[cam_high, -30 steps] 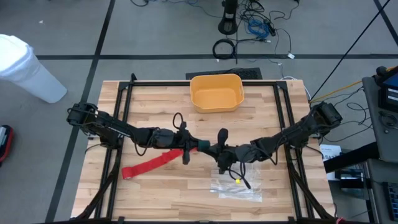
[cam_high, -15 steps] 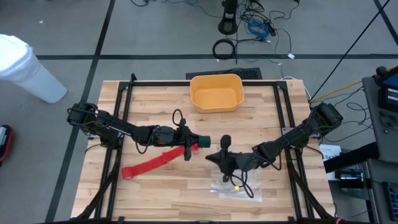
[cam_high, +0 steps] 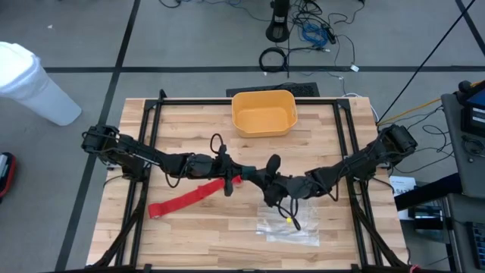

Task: Roll bandage
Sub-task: Roll the green bandage

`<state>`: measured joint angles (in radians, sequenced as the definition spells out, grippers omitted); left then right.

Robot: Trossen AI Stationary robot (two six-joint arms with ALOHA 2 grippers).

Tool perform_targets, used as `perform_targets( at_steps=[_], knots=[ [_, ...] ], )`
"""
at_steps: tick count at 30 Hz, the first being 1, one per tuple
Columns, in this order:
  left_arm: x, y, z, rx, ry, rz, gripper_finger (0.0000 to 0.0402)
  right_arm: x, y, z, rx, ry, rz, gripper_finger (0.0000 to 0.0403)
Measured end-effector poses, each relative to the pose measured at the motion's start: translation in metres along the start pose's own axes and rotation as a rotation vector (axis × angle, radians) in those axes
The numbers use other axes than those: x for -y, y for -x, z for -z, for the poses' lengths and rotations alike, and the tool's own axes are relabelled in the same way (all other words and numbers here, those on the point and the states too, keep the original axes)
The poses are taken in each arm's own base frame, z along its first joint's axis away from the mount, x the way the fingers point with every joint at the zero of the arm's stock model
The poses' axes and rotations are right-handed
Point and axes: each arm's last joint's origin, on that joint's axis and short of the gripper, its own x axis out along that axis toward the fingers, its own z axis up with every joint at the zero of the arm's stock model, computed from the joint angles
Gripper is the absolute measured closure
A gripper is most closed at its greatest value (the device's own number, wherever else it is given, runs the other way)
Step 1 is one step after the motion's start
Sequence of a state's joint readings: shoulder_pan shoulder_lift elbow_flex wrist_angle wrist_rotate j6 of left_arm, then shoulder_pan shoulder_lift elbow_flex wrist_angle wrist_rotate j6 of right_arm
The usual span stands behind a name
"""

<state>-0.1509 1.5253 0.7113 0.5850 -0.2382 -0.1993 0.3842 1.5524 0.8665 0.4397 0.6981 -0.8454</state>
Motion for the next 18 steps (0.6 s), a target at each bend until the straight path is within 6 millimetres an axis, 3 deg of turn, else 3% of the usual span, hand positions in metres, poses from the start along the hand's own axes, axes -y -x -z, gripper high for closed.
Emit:
perform_targets(
  at_steps=[11, 18],
  knots=[
    [-0.0004, -0.0001, 0.0005, -0.006, -0.004, 0.000, 0.0387, 0.0049, -0.0072, 0.0071, 0.002, 0.005, -0.019, 0.0322],
    [-0.0003, -0.0001, 0.0006, -0.007, -0.004, 0.004, 0.0387, 0.0027, -0.0068, 0.0083, -0.012, -0.031, -0.037, 0.0374]
  ],
)
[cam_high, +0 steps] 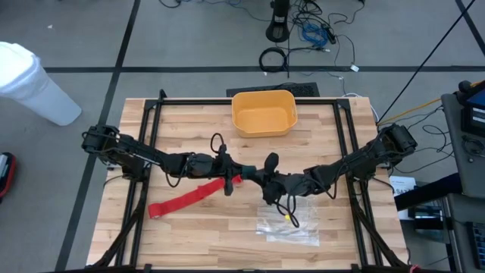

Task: Roll bandage
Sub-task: Roll the green bandage

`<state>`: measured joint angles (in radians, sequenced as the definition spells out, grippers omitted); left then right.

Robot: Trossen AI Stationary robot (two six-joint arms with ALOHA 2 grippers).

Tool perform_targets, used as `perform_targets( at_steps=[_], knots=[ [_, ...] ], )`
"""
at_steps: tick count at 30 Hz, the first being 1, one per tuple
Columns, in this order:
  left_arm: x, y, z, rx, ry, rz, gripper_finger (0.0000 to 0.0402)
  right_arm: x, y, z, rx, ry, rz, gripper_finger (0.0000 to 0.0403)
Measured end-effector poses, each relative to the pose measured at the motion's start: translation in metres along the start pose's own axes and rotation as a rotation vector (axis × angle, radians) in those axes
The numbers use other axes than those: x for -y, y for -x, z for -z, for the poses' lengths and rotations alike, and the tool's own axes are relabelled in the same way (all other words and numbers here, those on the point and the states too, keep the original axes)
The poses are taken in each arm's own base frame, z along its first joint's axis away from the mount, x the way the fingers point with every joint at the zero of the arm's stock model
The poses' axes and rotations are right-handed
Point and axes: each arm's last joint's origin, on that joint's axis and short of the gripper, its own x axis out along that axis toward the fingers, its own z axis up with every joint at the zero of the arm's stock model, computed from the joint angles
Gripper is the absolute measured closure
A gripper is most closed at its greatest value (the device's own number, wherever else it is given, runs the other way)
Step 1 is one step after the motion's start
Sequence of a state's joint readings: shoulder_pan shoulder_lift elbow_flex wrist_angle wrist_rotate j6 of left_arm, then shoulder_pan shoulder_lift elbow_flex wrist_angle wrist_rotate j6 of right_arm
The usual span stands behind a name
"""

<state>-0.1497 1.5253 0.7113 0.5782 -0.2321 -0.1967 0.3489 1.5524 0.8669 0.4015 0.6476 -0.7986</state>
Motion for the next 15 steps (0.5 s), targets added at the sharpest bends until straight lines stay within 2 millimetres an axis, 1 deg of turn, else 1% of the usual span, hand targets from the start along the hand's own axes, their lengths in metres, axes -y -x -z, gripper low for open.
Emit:
perform_targets(
  at_steps=[2, 7, 11, 15],
  knots=[
    [0.000, 0.000, 0.000, -0.001, 0.000, 0.000, 0.0387, -0.001, 0.000, 0.001, -0.008, -0.010, -0.008, 0.0394],
    [0.000, 0.000, 0.000, -0.001, -0.045, 0.000, 0.0387, -0.005, 0.003, -0.002, 0.000, -0.167, -0.030, 0.0400],
    [0.001, 0.000, 0.000, 0.000, -0.074, -0.002, 0.0387, -0.012, 0.008, -0.008, 0.066, -0.314, -0.136, 0.0402],
    [0.000, 0.000, -0.003, 0.037, -0.087, -0.034, 0.0387, -0.020, 0.010, -0.007, 0.081, -0.484, -0.293, 0.0402]
  ],
)
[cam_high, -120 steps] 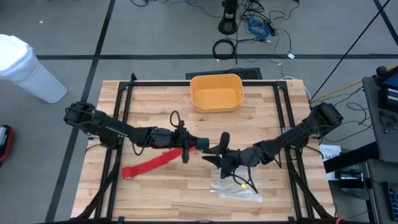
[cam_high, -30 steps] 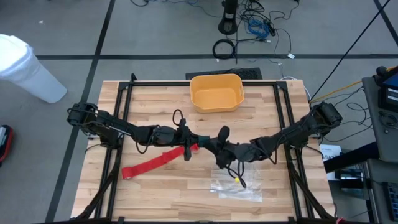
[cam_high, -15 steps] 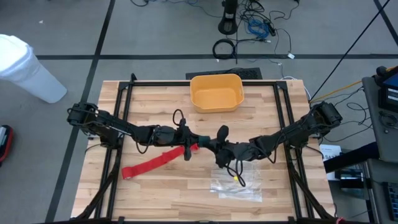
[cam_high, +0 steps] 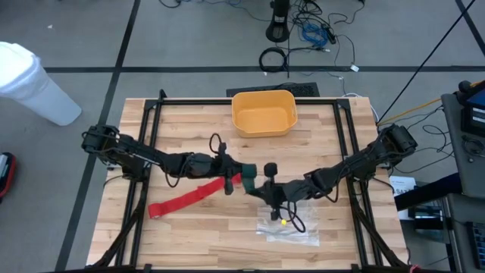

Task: Roll bandage
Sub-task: Roll the green bandage

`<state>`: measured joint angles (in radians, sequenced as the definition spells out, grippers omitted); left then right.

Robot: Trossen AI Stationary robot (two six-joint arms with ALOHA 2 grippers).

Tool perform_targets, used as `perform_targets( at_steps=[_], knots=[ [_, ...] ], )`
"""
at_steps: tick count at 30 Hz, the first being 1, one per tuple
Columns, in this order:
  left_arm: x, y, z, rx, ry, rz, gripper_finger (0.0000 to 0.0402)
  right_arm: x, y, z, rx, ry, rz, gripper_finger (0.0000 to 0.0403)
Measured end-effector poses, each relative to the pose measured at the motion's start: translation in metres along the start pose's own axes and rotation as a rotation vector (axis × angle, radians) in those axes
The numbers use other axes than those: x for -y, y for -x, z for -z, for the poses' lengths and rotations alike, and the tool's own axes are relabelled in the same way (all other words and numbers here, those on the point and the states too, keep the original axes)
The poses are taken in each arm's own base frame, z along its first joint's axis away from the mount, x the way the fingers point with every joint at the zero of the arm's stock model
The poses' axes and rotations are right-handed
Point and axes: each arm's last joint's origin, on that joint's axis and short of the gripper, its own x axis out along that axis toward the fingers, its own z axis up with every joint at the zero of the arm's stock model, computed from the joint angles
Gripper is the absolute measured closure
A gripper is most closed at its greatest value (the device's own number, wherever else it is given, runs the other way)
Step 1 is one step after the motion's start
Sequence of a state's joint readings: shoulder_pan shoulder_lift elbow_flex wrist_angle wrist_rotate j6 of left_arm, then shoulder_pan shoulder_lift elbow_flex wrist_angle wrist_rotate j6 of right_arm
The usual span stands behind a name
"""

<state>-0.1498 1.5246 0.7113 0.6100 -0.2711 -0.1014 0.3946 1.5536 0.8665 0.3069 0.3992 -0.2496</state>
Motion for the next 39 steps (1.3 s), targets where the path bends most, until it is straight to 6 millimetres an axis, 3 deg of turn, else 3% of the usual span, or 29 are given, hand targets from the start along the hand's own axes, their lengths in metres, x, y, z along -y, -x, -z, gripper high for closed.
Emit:
perform_targets(
  at_steps=[6, 10, 16, 26, 39],
  knots=[
    [0.000, 0.000, -0.002, 0.016, 0.000, -0.001, 0.0387, 0.004, -0.002, 0.006, -0.045, -0.191, -0.049, 0.0403],
    [0.000, 0.000, -0.001, 0.010, -0.012, -0.015, 0.0387, 0.008, -0.004, 0.007, -0.046, -0.215, -0.040, 0.0403],
    [-0.003, 0.000, 0.006, -0.059, -0.048, -0.049, 0.0387, 0.012, -0.003, -0.002, 0.032, -0.059, 0.008, 0.0403],
    [-0.003, 0.000, 0.009, -0.091, -0.068, -0.036, 0.0387, 0.024, -0.002, -0.021, -0.082, 0.189, 0.215, 0.0403],
    [-0.004, 0.000, 0.009, -0.091, -0.084, -0.067, 0.0387, 0.017, 0.005, -0.039, -0.141, 0.201, 0.185, 0.0403]
  ],
)
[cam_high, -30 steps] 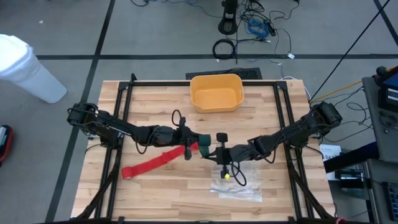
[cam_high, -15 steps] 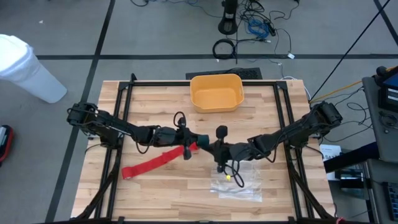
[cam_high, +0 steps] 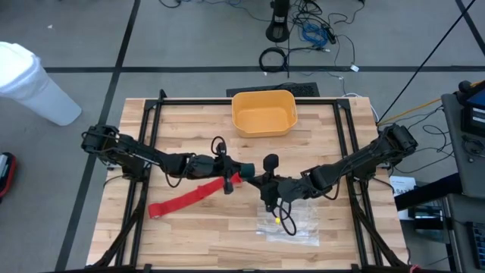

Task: Roll bandage
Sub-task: Roll the green bandage

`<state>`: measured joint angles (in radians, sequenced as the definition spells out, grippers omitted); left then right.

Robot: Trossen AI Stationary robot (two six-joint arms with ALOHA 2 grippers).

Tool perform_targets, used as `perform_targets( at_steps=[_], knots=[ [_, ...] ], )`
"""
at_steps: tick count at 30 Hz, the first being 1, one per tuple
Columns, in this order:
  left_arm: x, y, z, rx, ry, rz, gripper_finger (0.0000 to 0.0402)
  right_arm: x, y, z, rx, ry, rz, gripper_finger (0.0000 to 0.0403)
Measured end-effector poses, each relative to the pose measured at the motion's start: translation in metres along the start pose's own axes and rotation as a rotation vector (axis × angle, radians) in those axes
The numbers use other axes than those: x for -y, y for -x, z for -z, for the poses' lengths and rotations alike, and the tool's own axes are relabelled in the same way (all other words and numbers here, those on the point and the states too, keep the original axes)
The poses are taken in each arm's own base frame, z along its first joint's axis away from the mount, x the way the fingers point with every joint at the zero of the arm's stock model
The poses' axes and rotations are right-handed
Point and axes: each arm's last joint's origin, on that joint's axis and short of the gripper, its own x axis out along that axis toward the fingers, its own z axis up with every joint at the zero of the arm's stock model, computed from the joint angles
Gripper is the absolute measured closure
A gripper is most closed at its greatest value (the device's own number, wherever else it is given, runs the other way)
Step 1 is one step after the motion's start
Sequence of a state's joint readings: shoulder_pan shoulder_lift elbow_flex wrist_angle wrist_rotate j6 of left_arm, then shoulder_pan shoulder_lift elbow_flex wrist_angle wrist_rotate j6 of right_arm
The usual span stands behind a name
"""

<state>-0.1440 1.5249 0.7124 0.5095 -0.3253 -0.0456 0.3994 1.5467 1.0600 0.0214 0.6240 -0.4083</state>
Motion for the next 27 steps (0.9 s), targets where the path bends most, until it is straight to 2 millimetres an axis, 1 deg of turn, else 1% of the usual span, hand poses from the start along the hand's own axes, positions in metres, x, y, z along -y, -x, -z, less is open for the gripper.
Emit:
perform_targets(
  at_steps=[5, 9, 15, 20, 24, 27],
  knots=[
    [0.000, 0.000, 0.000, 0.002, -0.006, -0.014, 0.0386, 0.001, 0.003, -0.005, -0.013, -0.007, -0.009, 0.0403],
    [-0.001, 0.000, 0.000, 0.001, -0.007, -0.026, 0.0379, 0.001, 0.003, -0.004, -0.028, -0.033, -0.018, 0.0402],
    [-0.003, 0.000, 0.000, 0.003, -0.032, -0.091, 0.0385, -0.005, 0.003, -0.003, 0.001, -0.133, -0.198, 0.0402],
    [-0.004, 0.000, -0.001, 0.009, -0.029, -0.090, 0.0386, -0.007, 0.004, -0.003, -0.001, -0.187, -0.264, 0.0402],
    [-0.004, 0.000, 0.000, 0.004, -0.030, -0.087, 0.0386, -0.006, 0.003, 0.002, -0.043, -0.184, -0.258, 0.0402],
    [-0.005, -0.001, 0.001, -0.004, -0.032, -0.089, 0.0386, 0.000, 0.000, 0.005, -0.079, -0.163, -0.150, 0.0402]
  ],
)
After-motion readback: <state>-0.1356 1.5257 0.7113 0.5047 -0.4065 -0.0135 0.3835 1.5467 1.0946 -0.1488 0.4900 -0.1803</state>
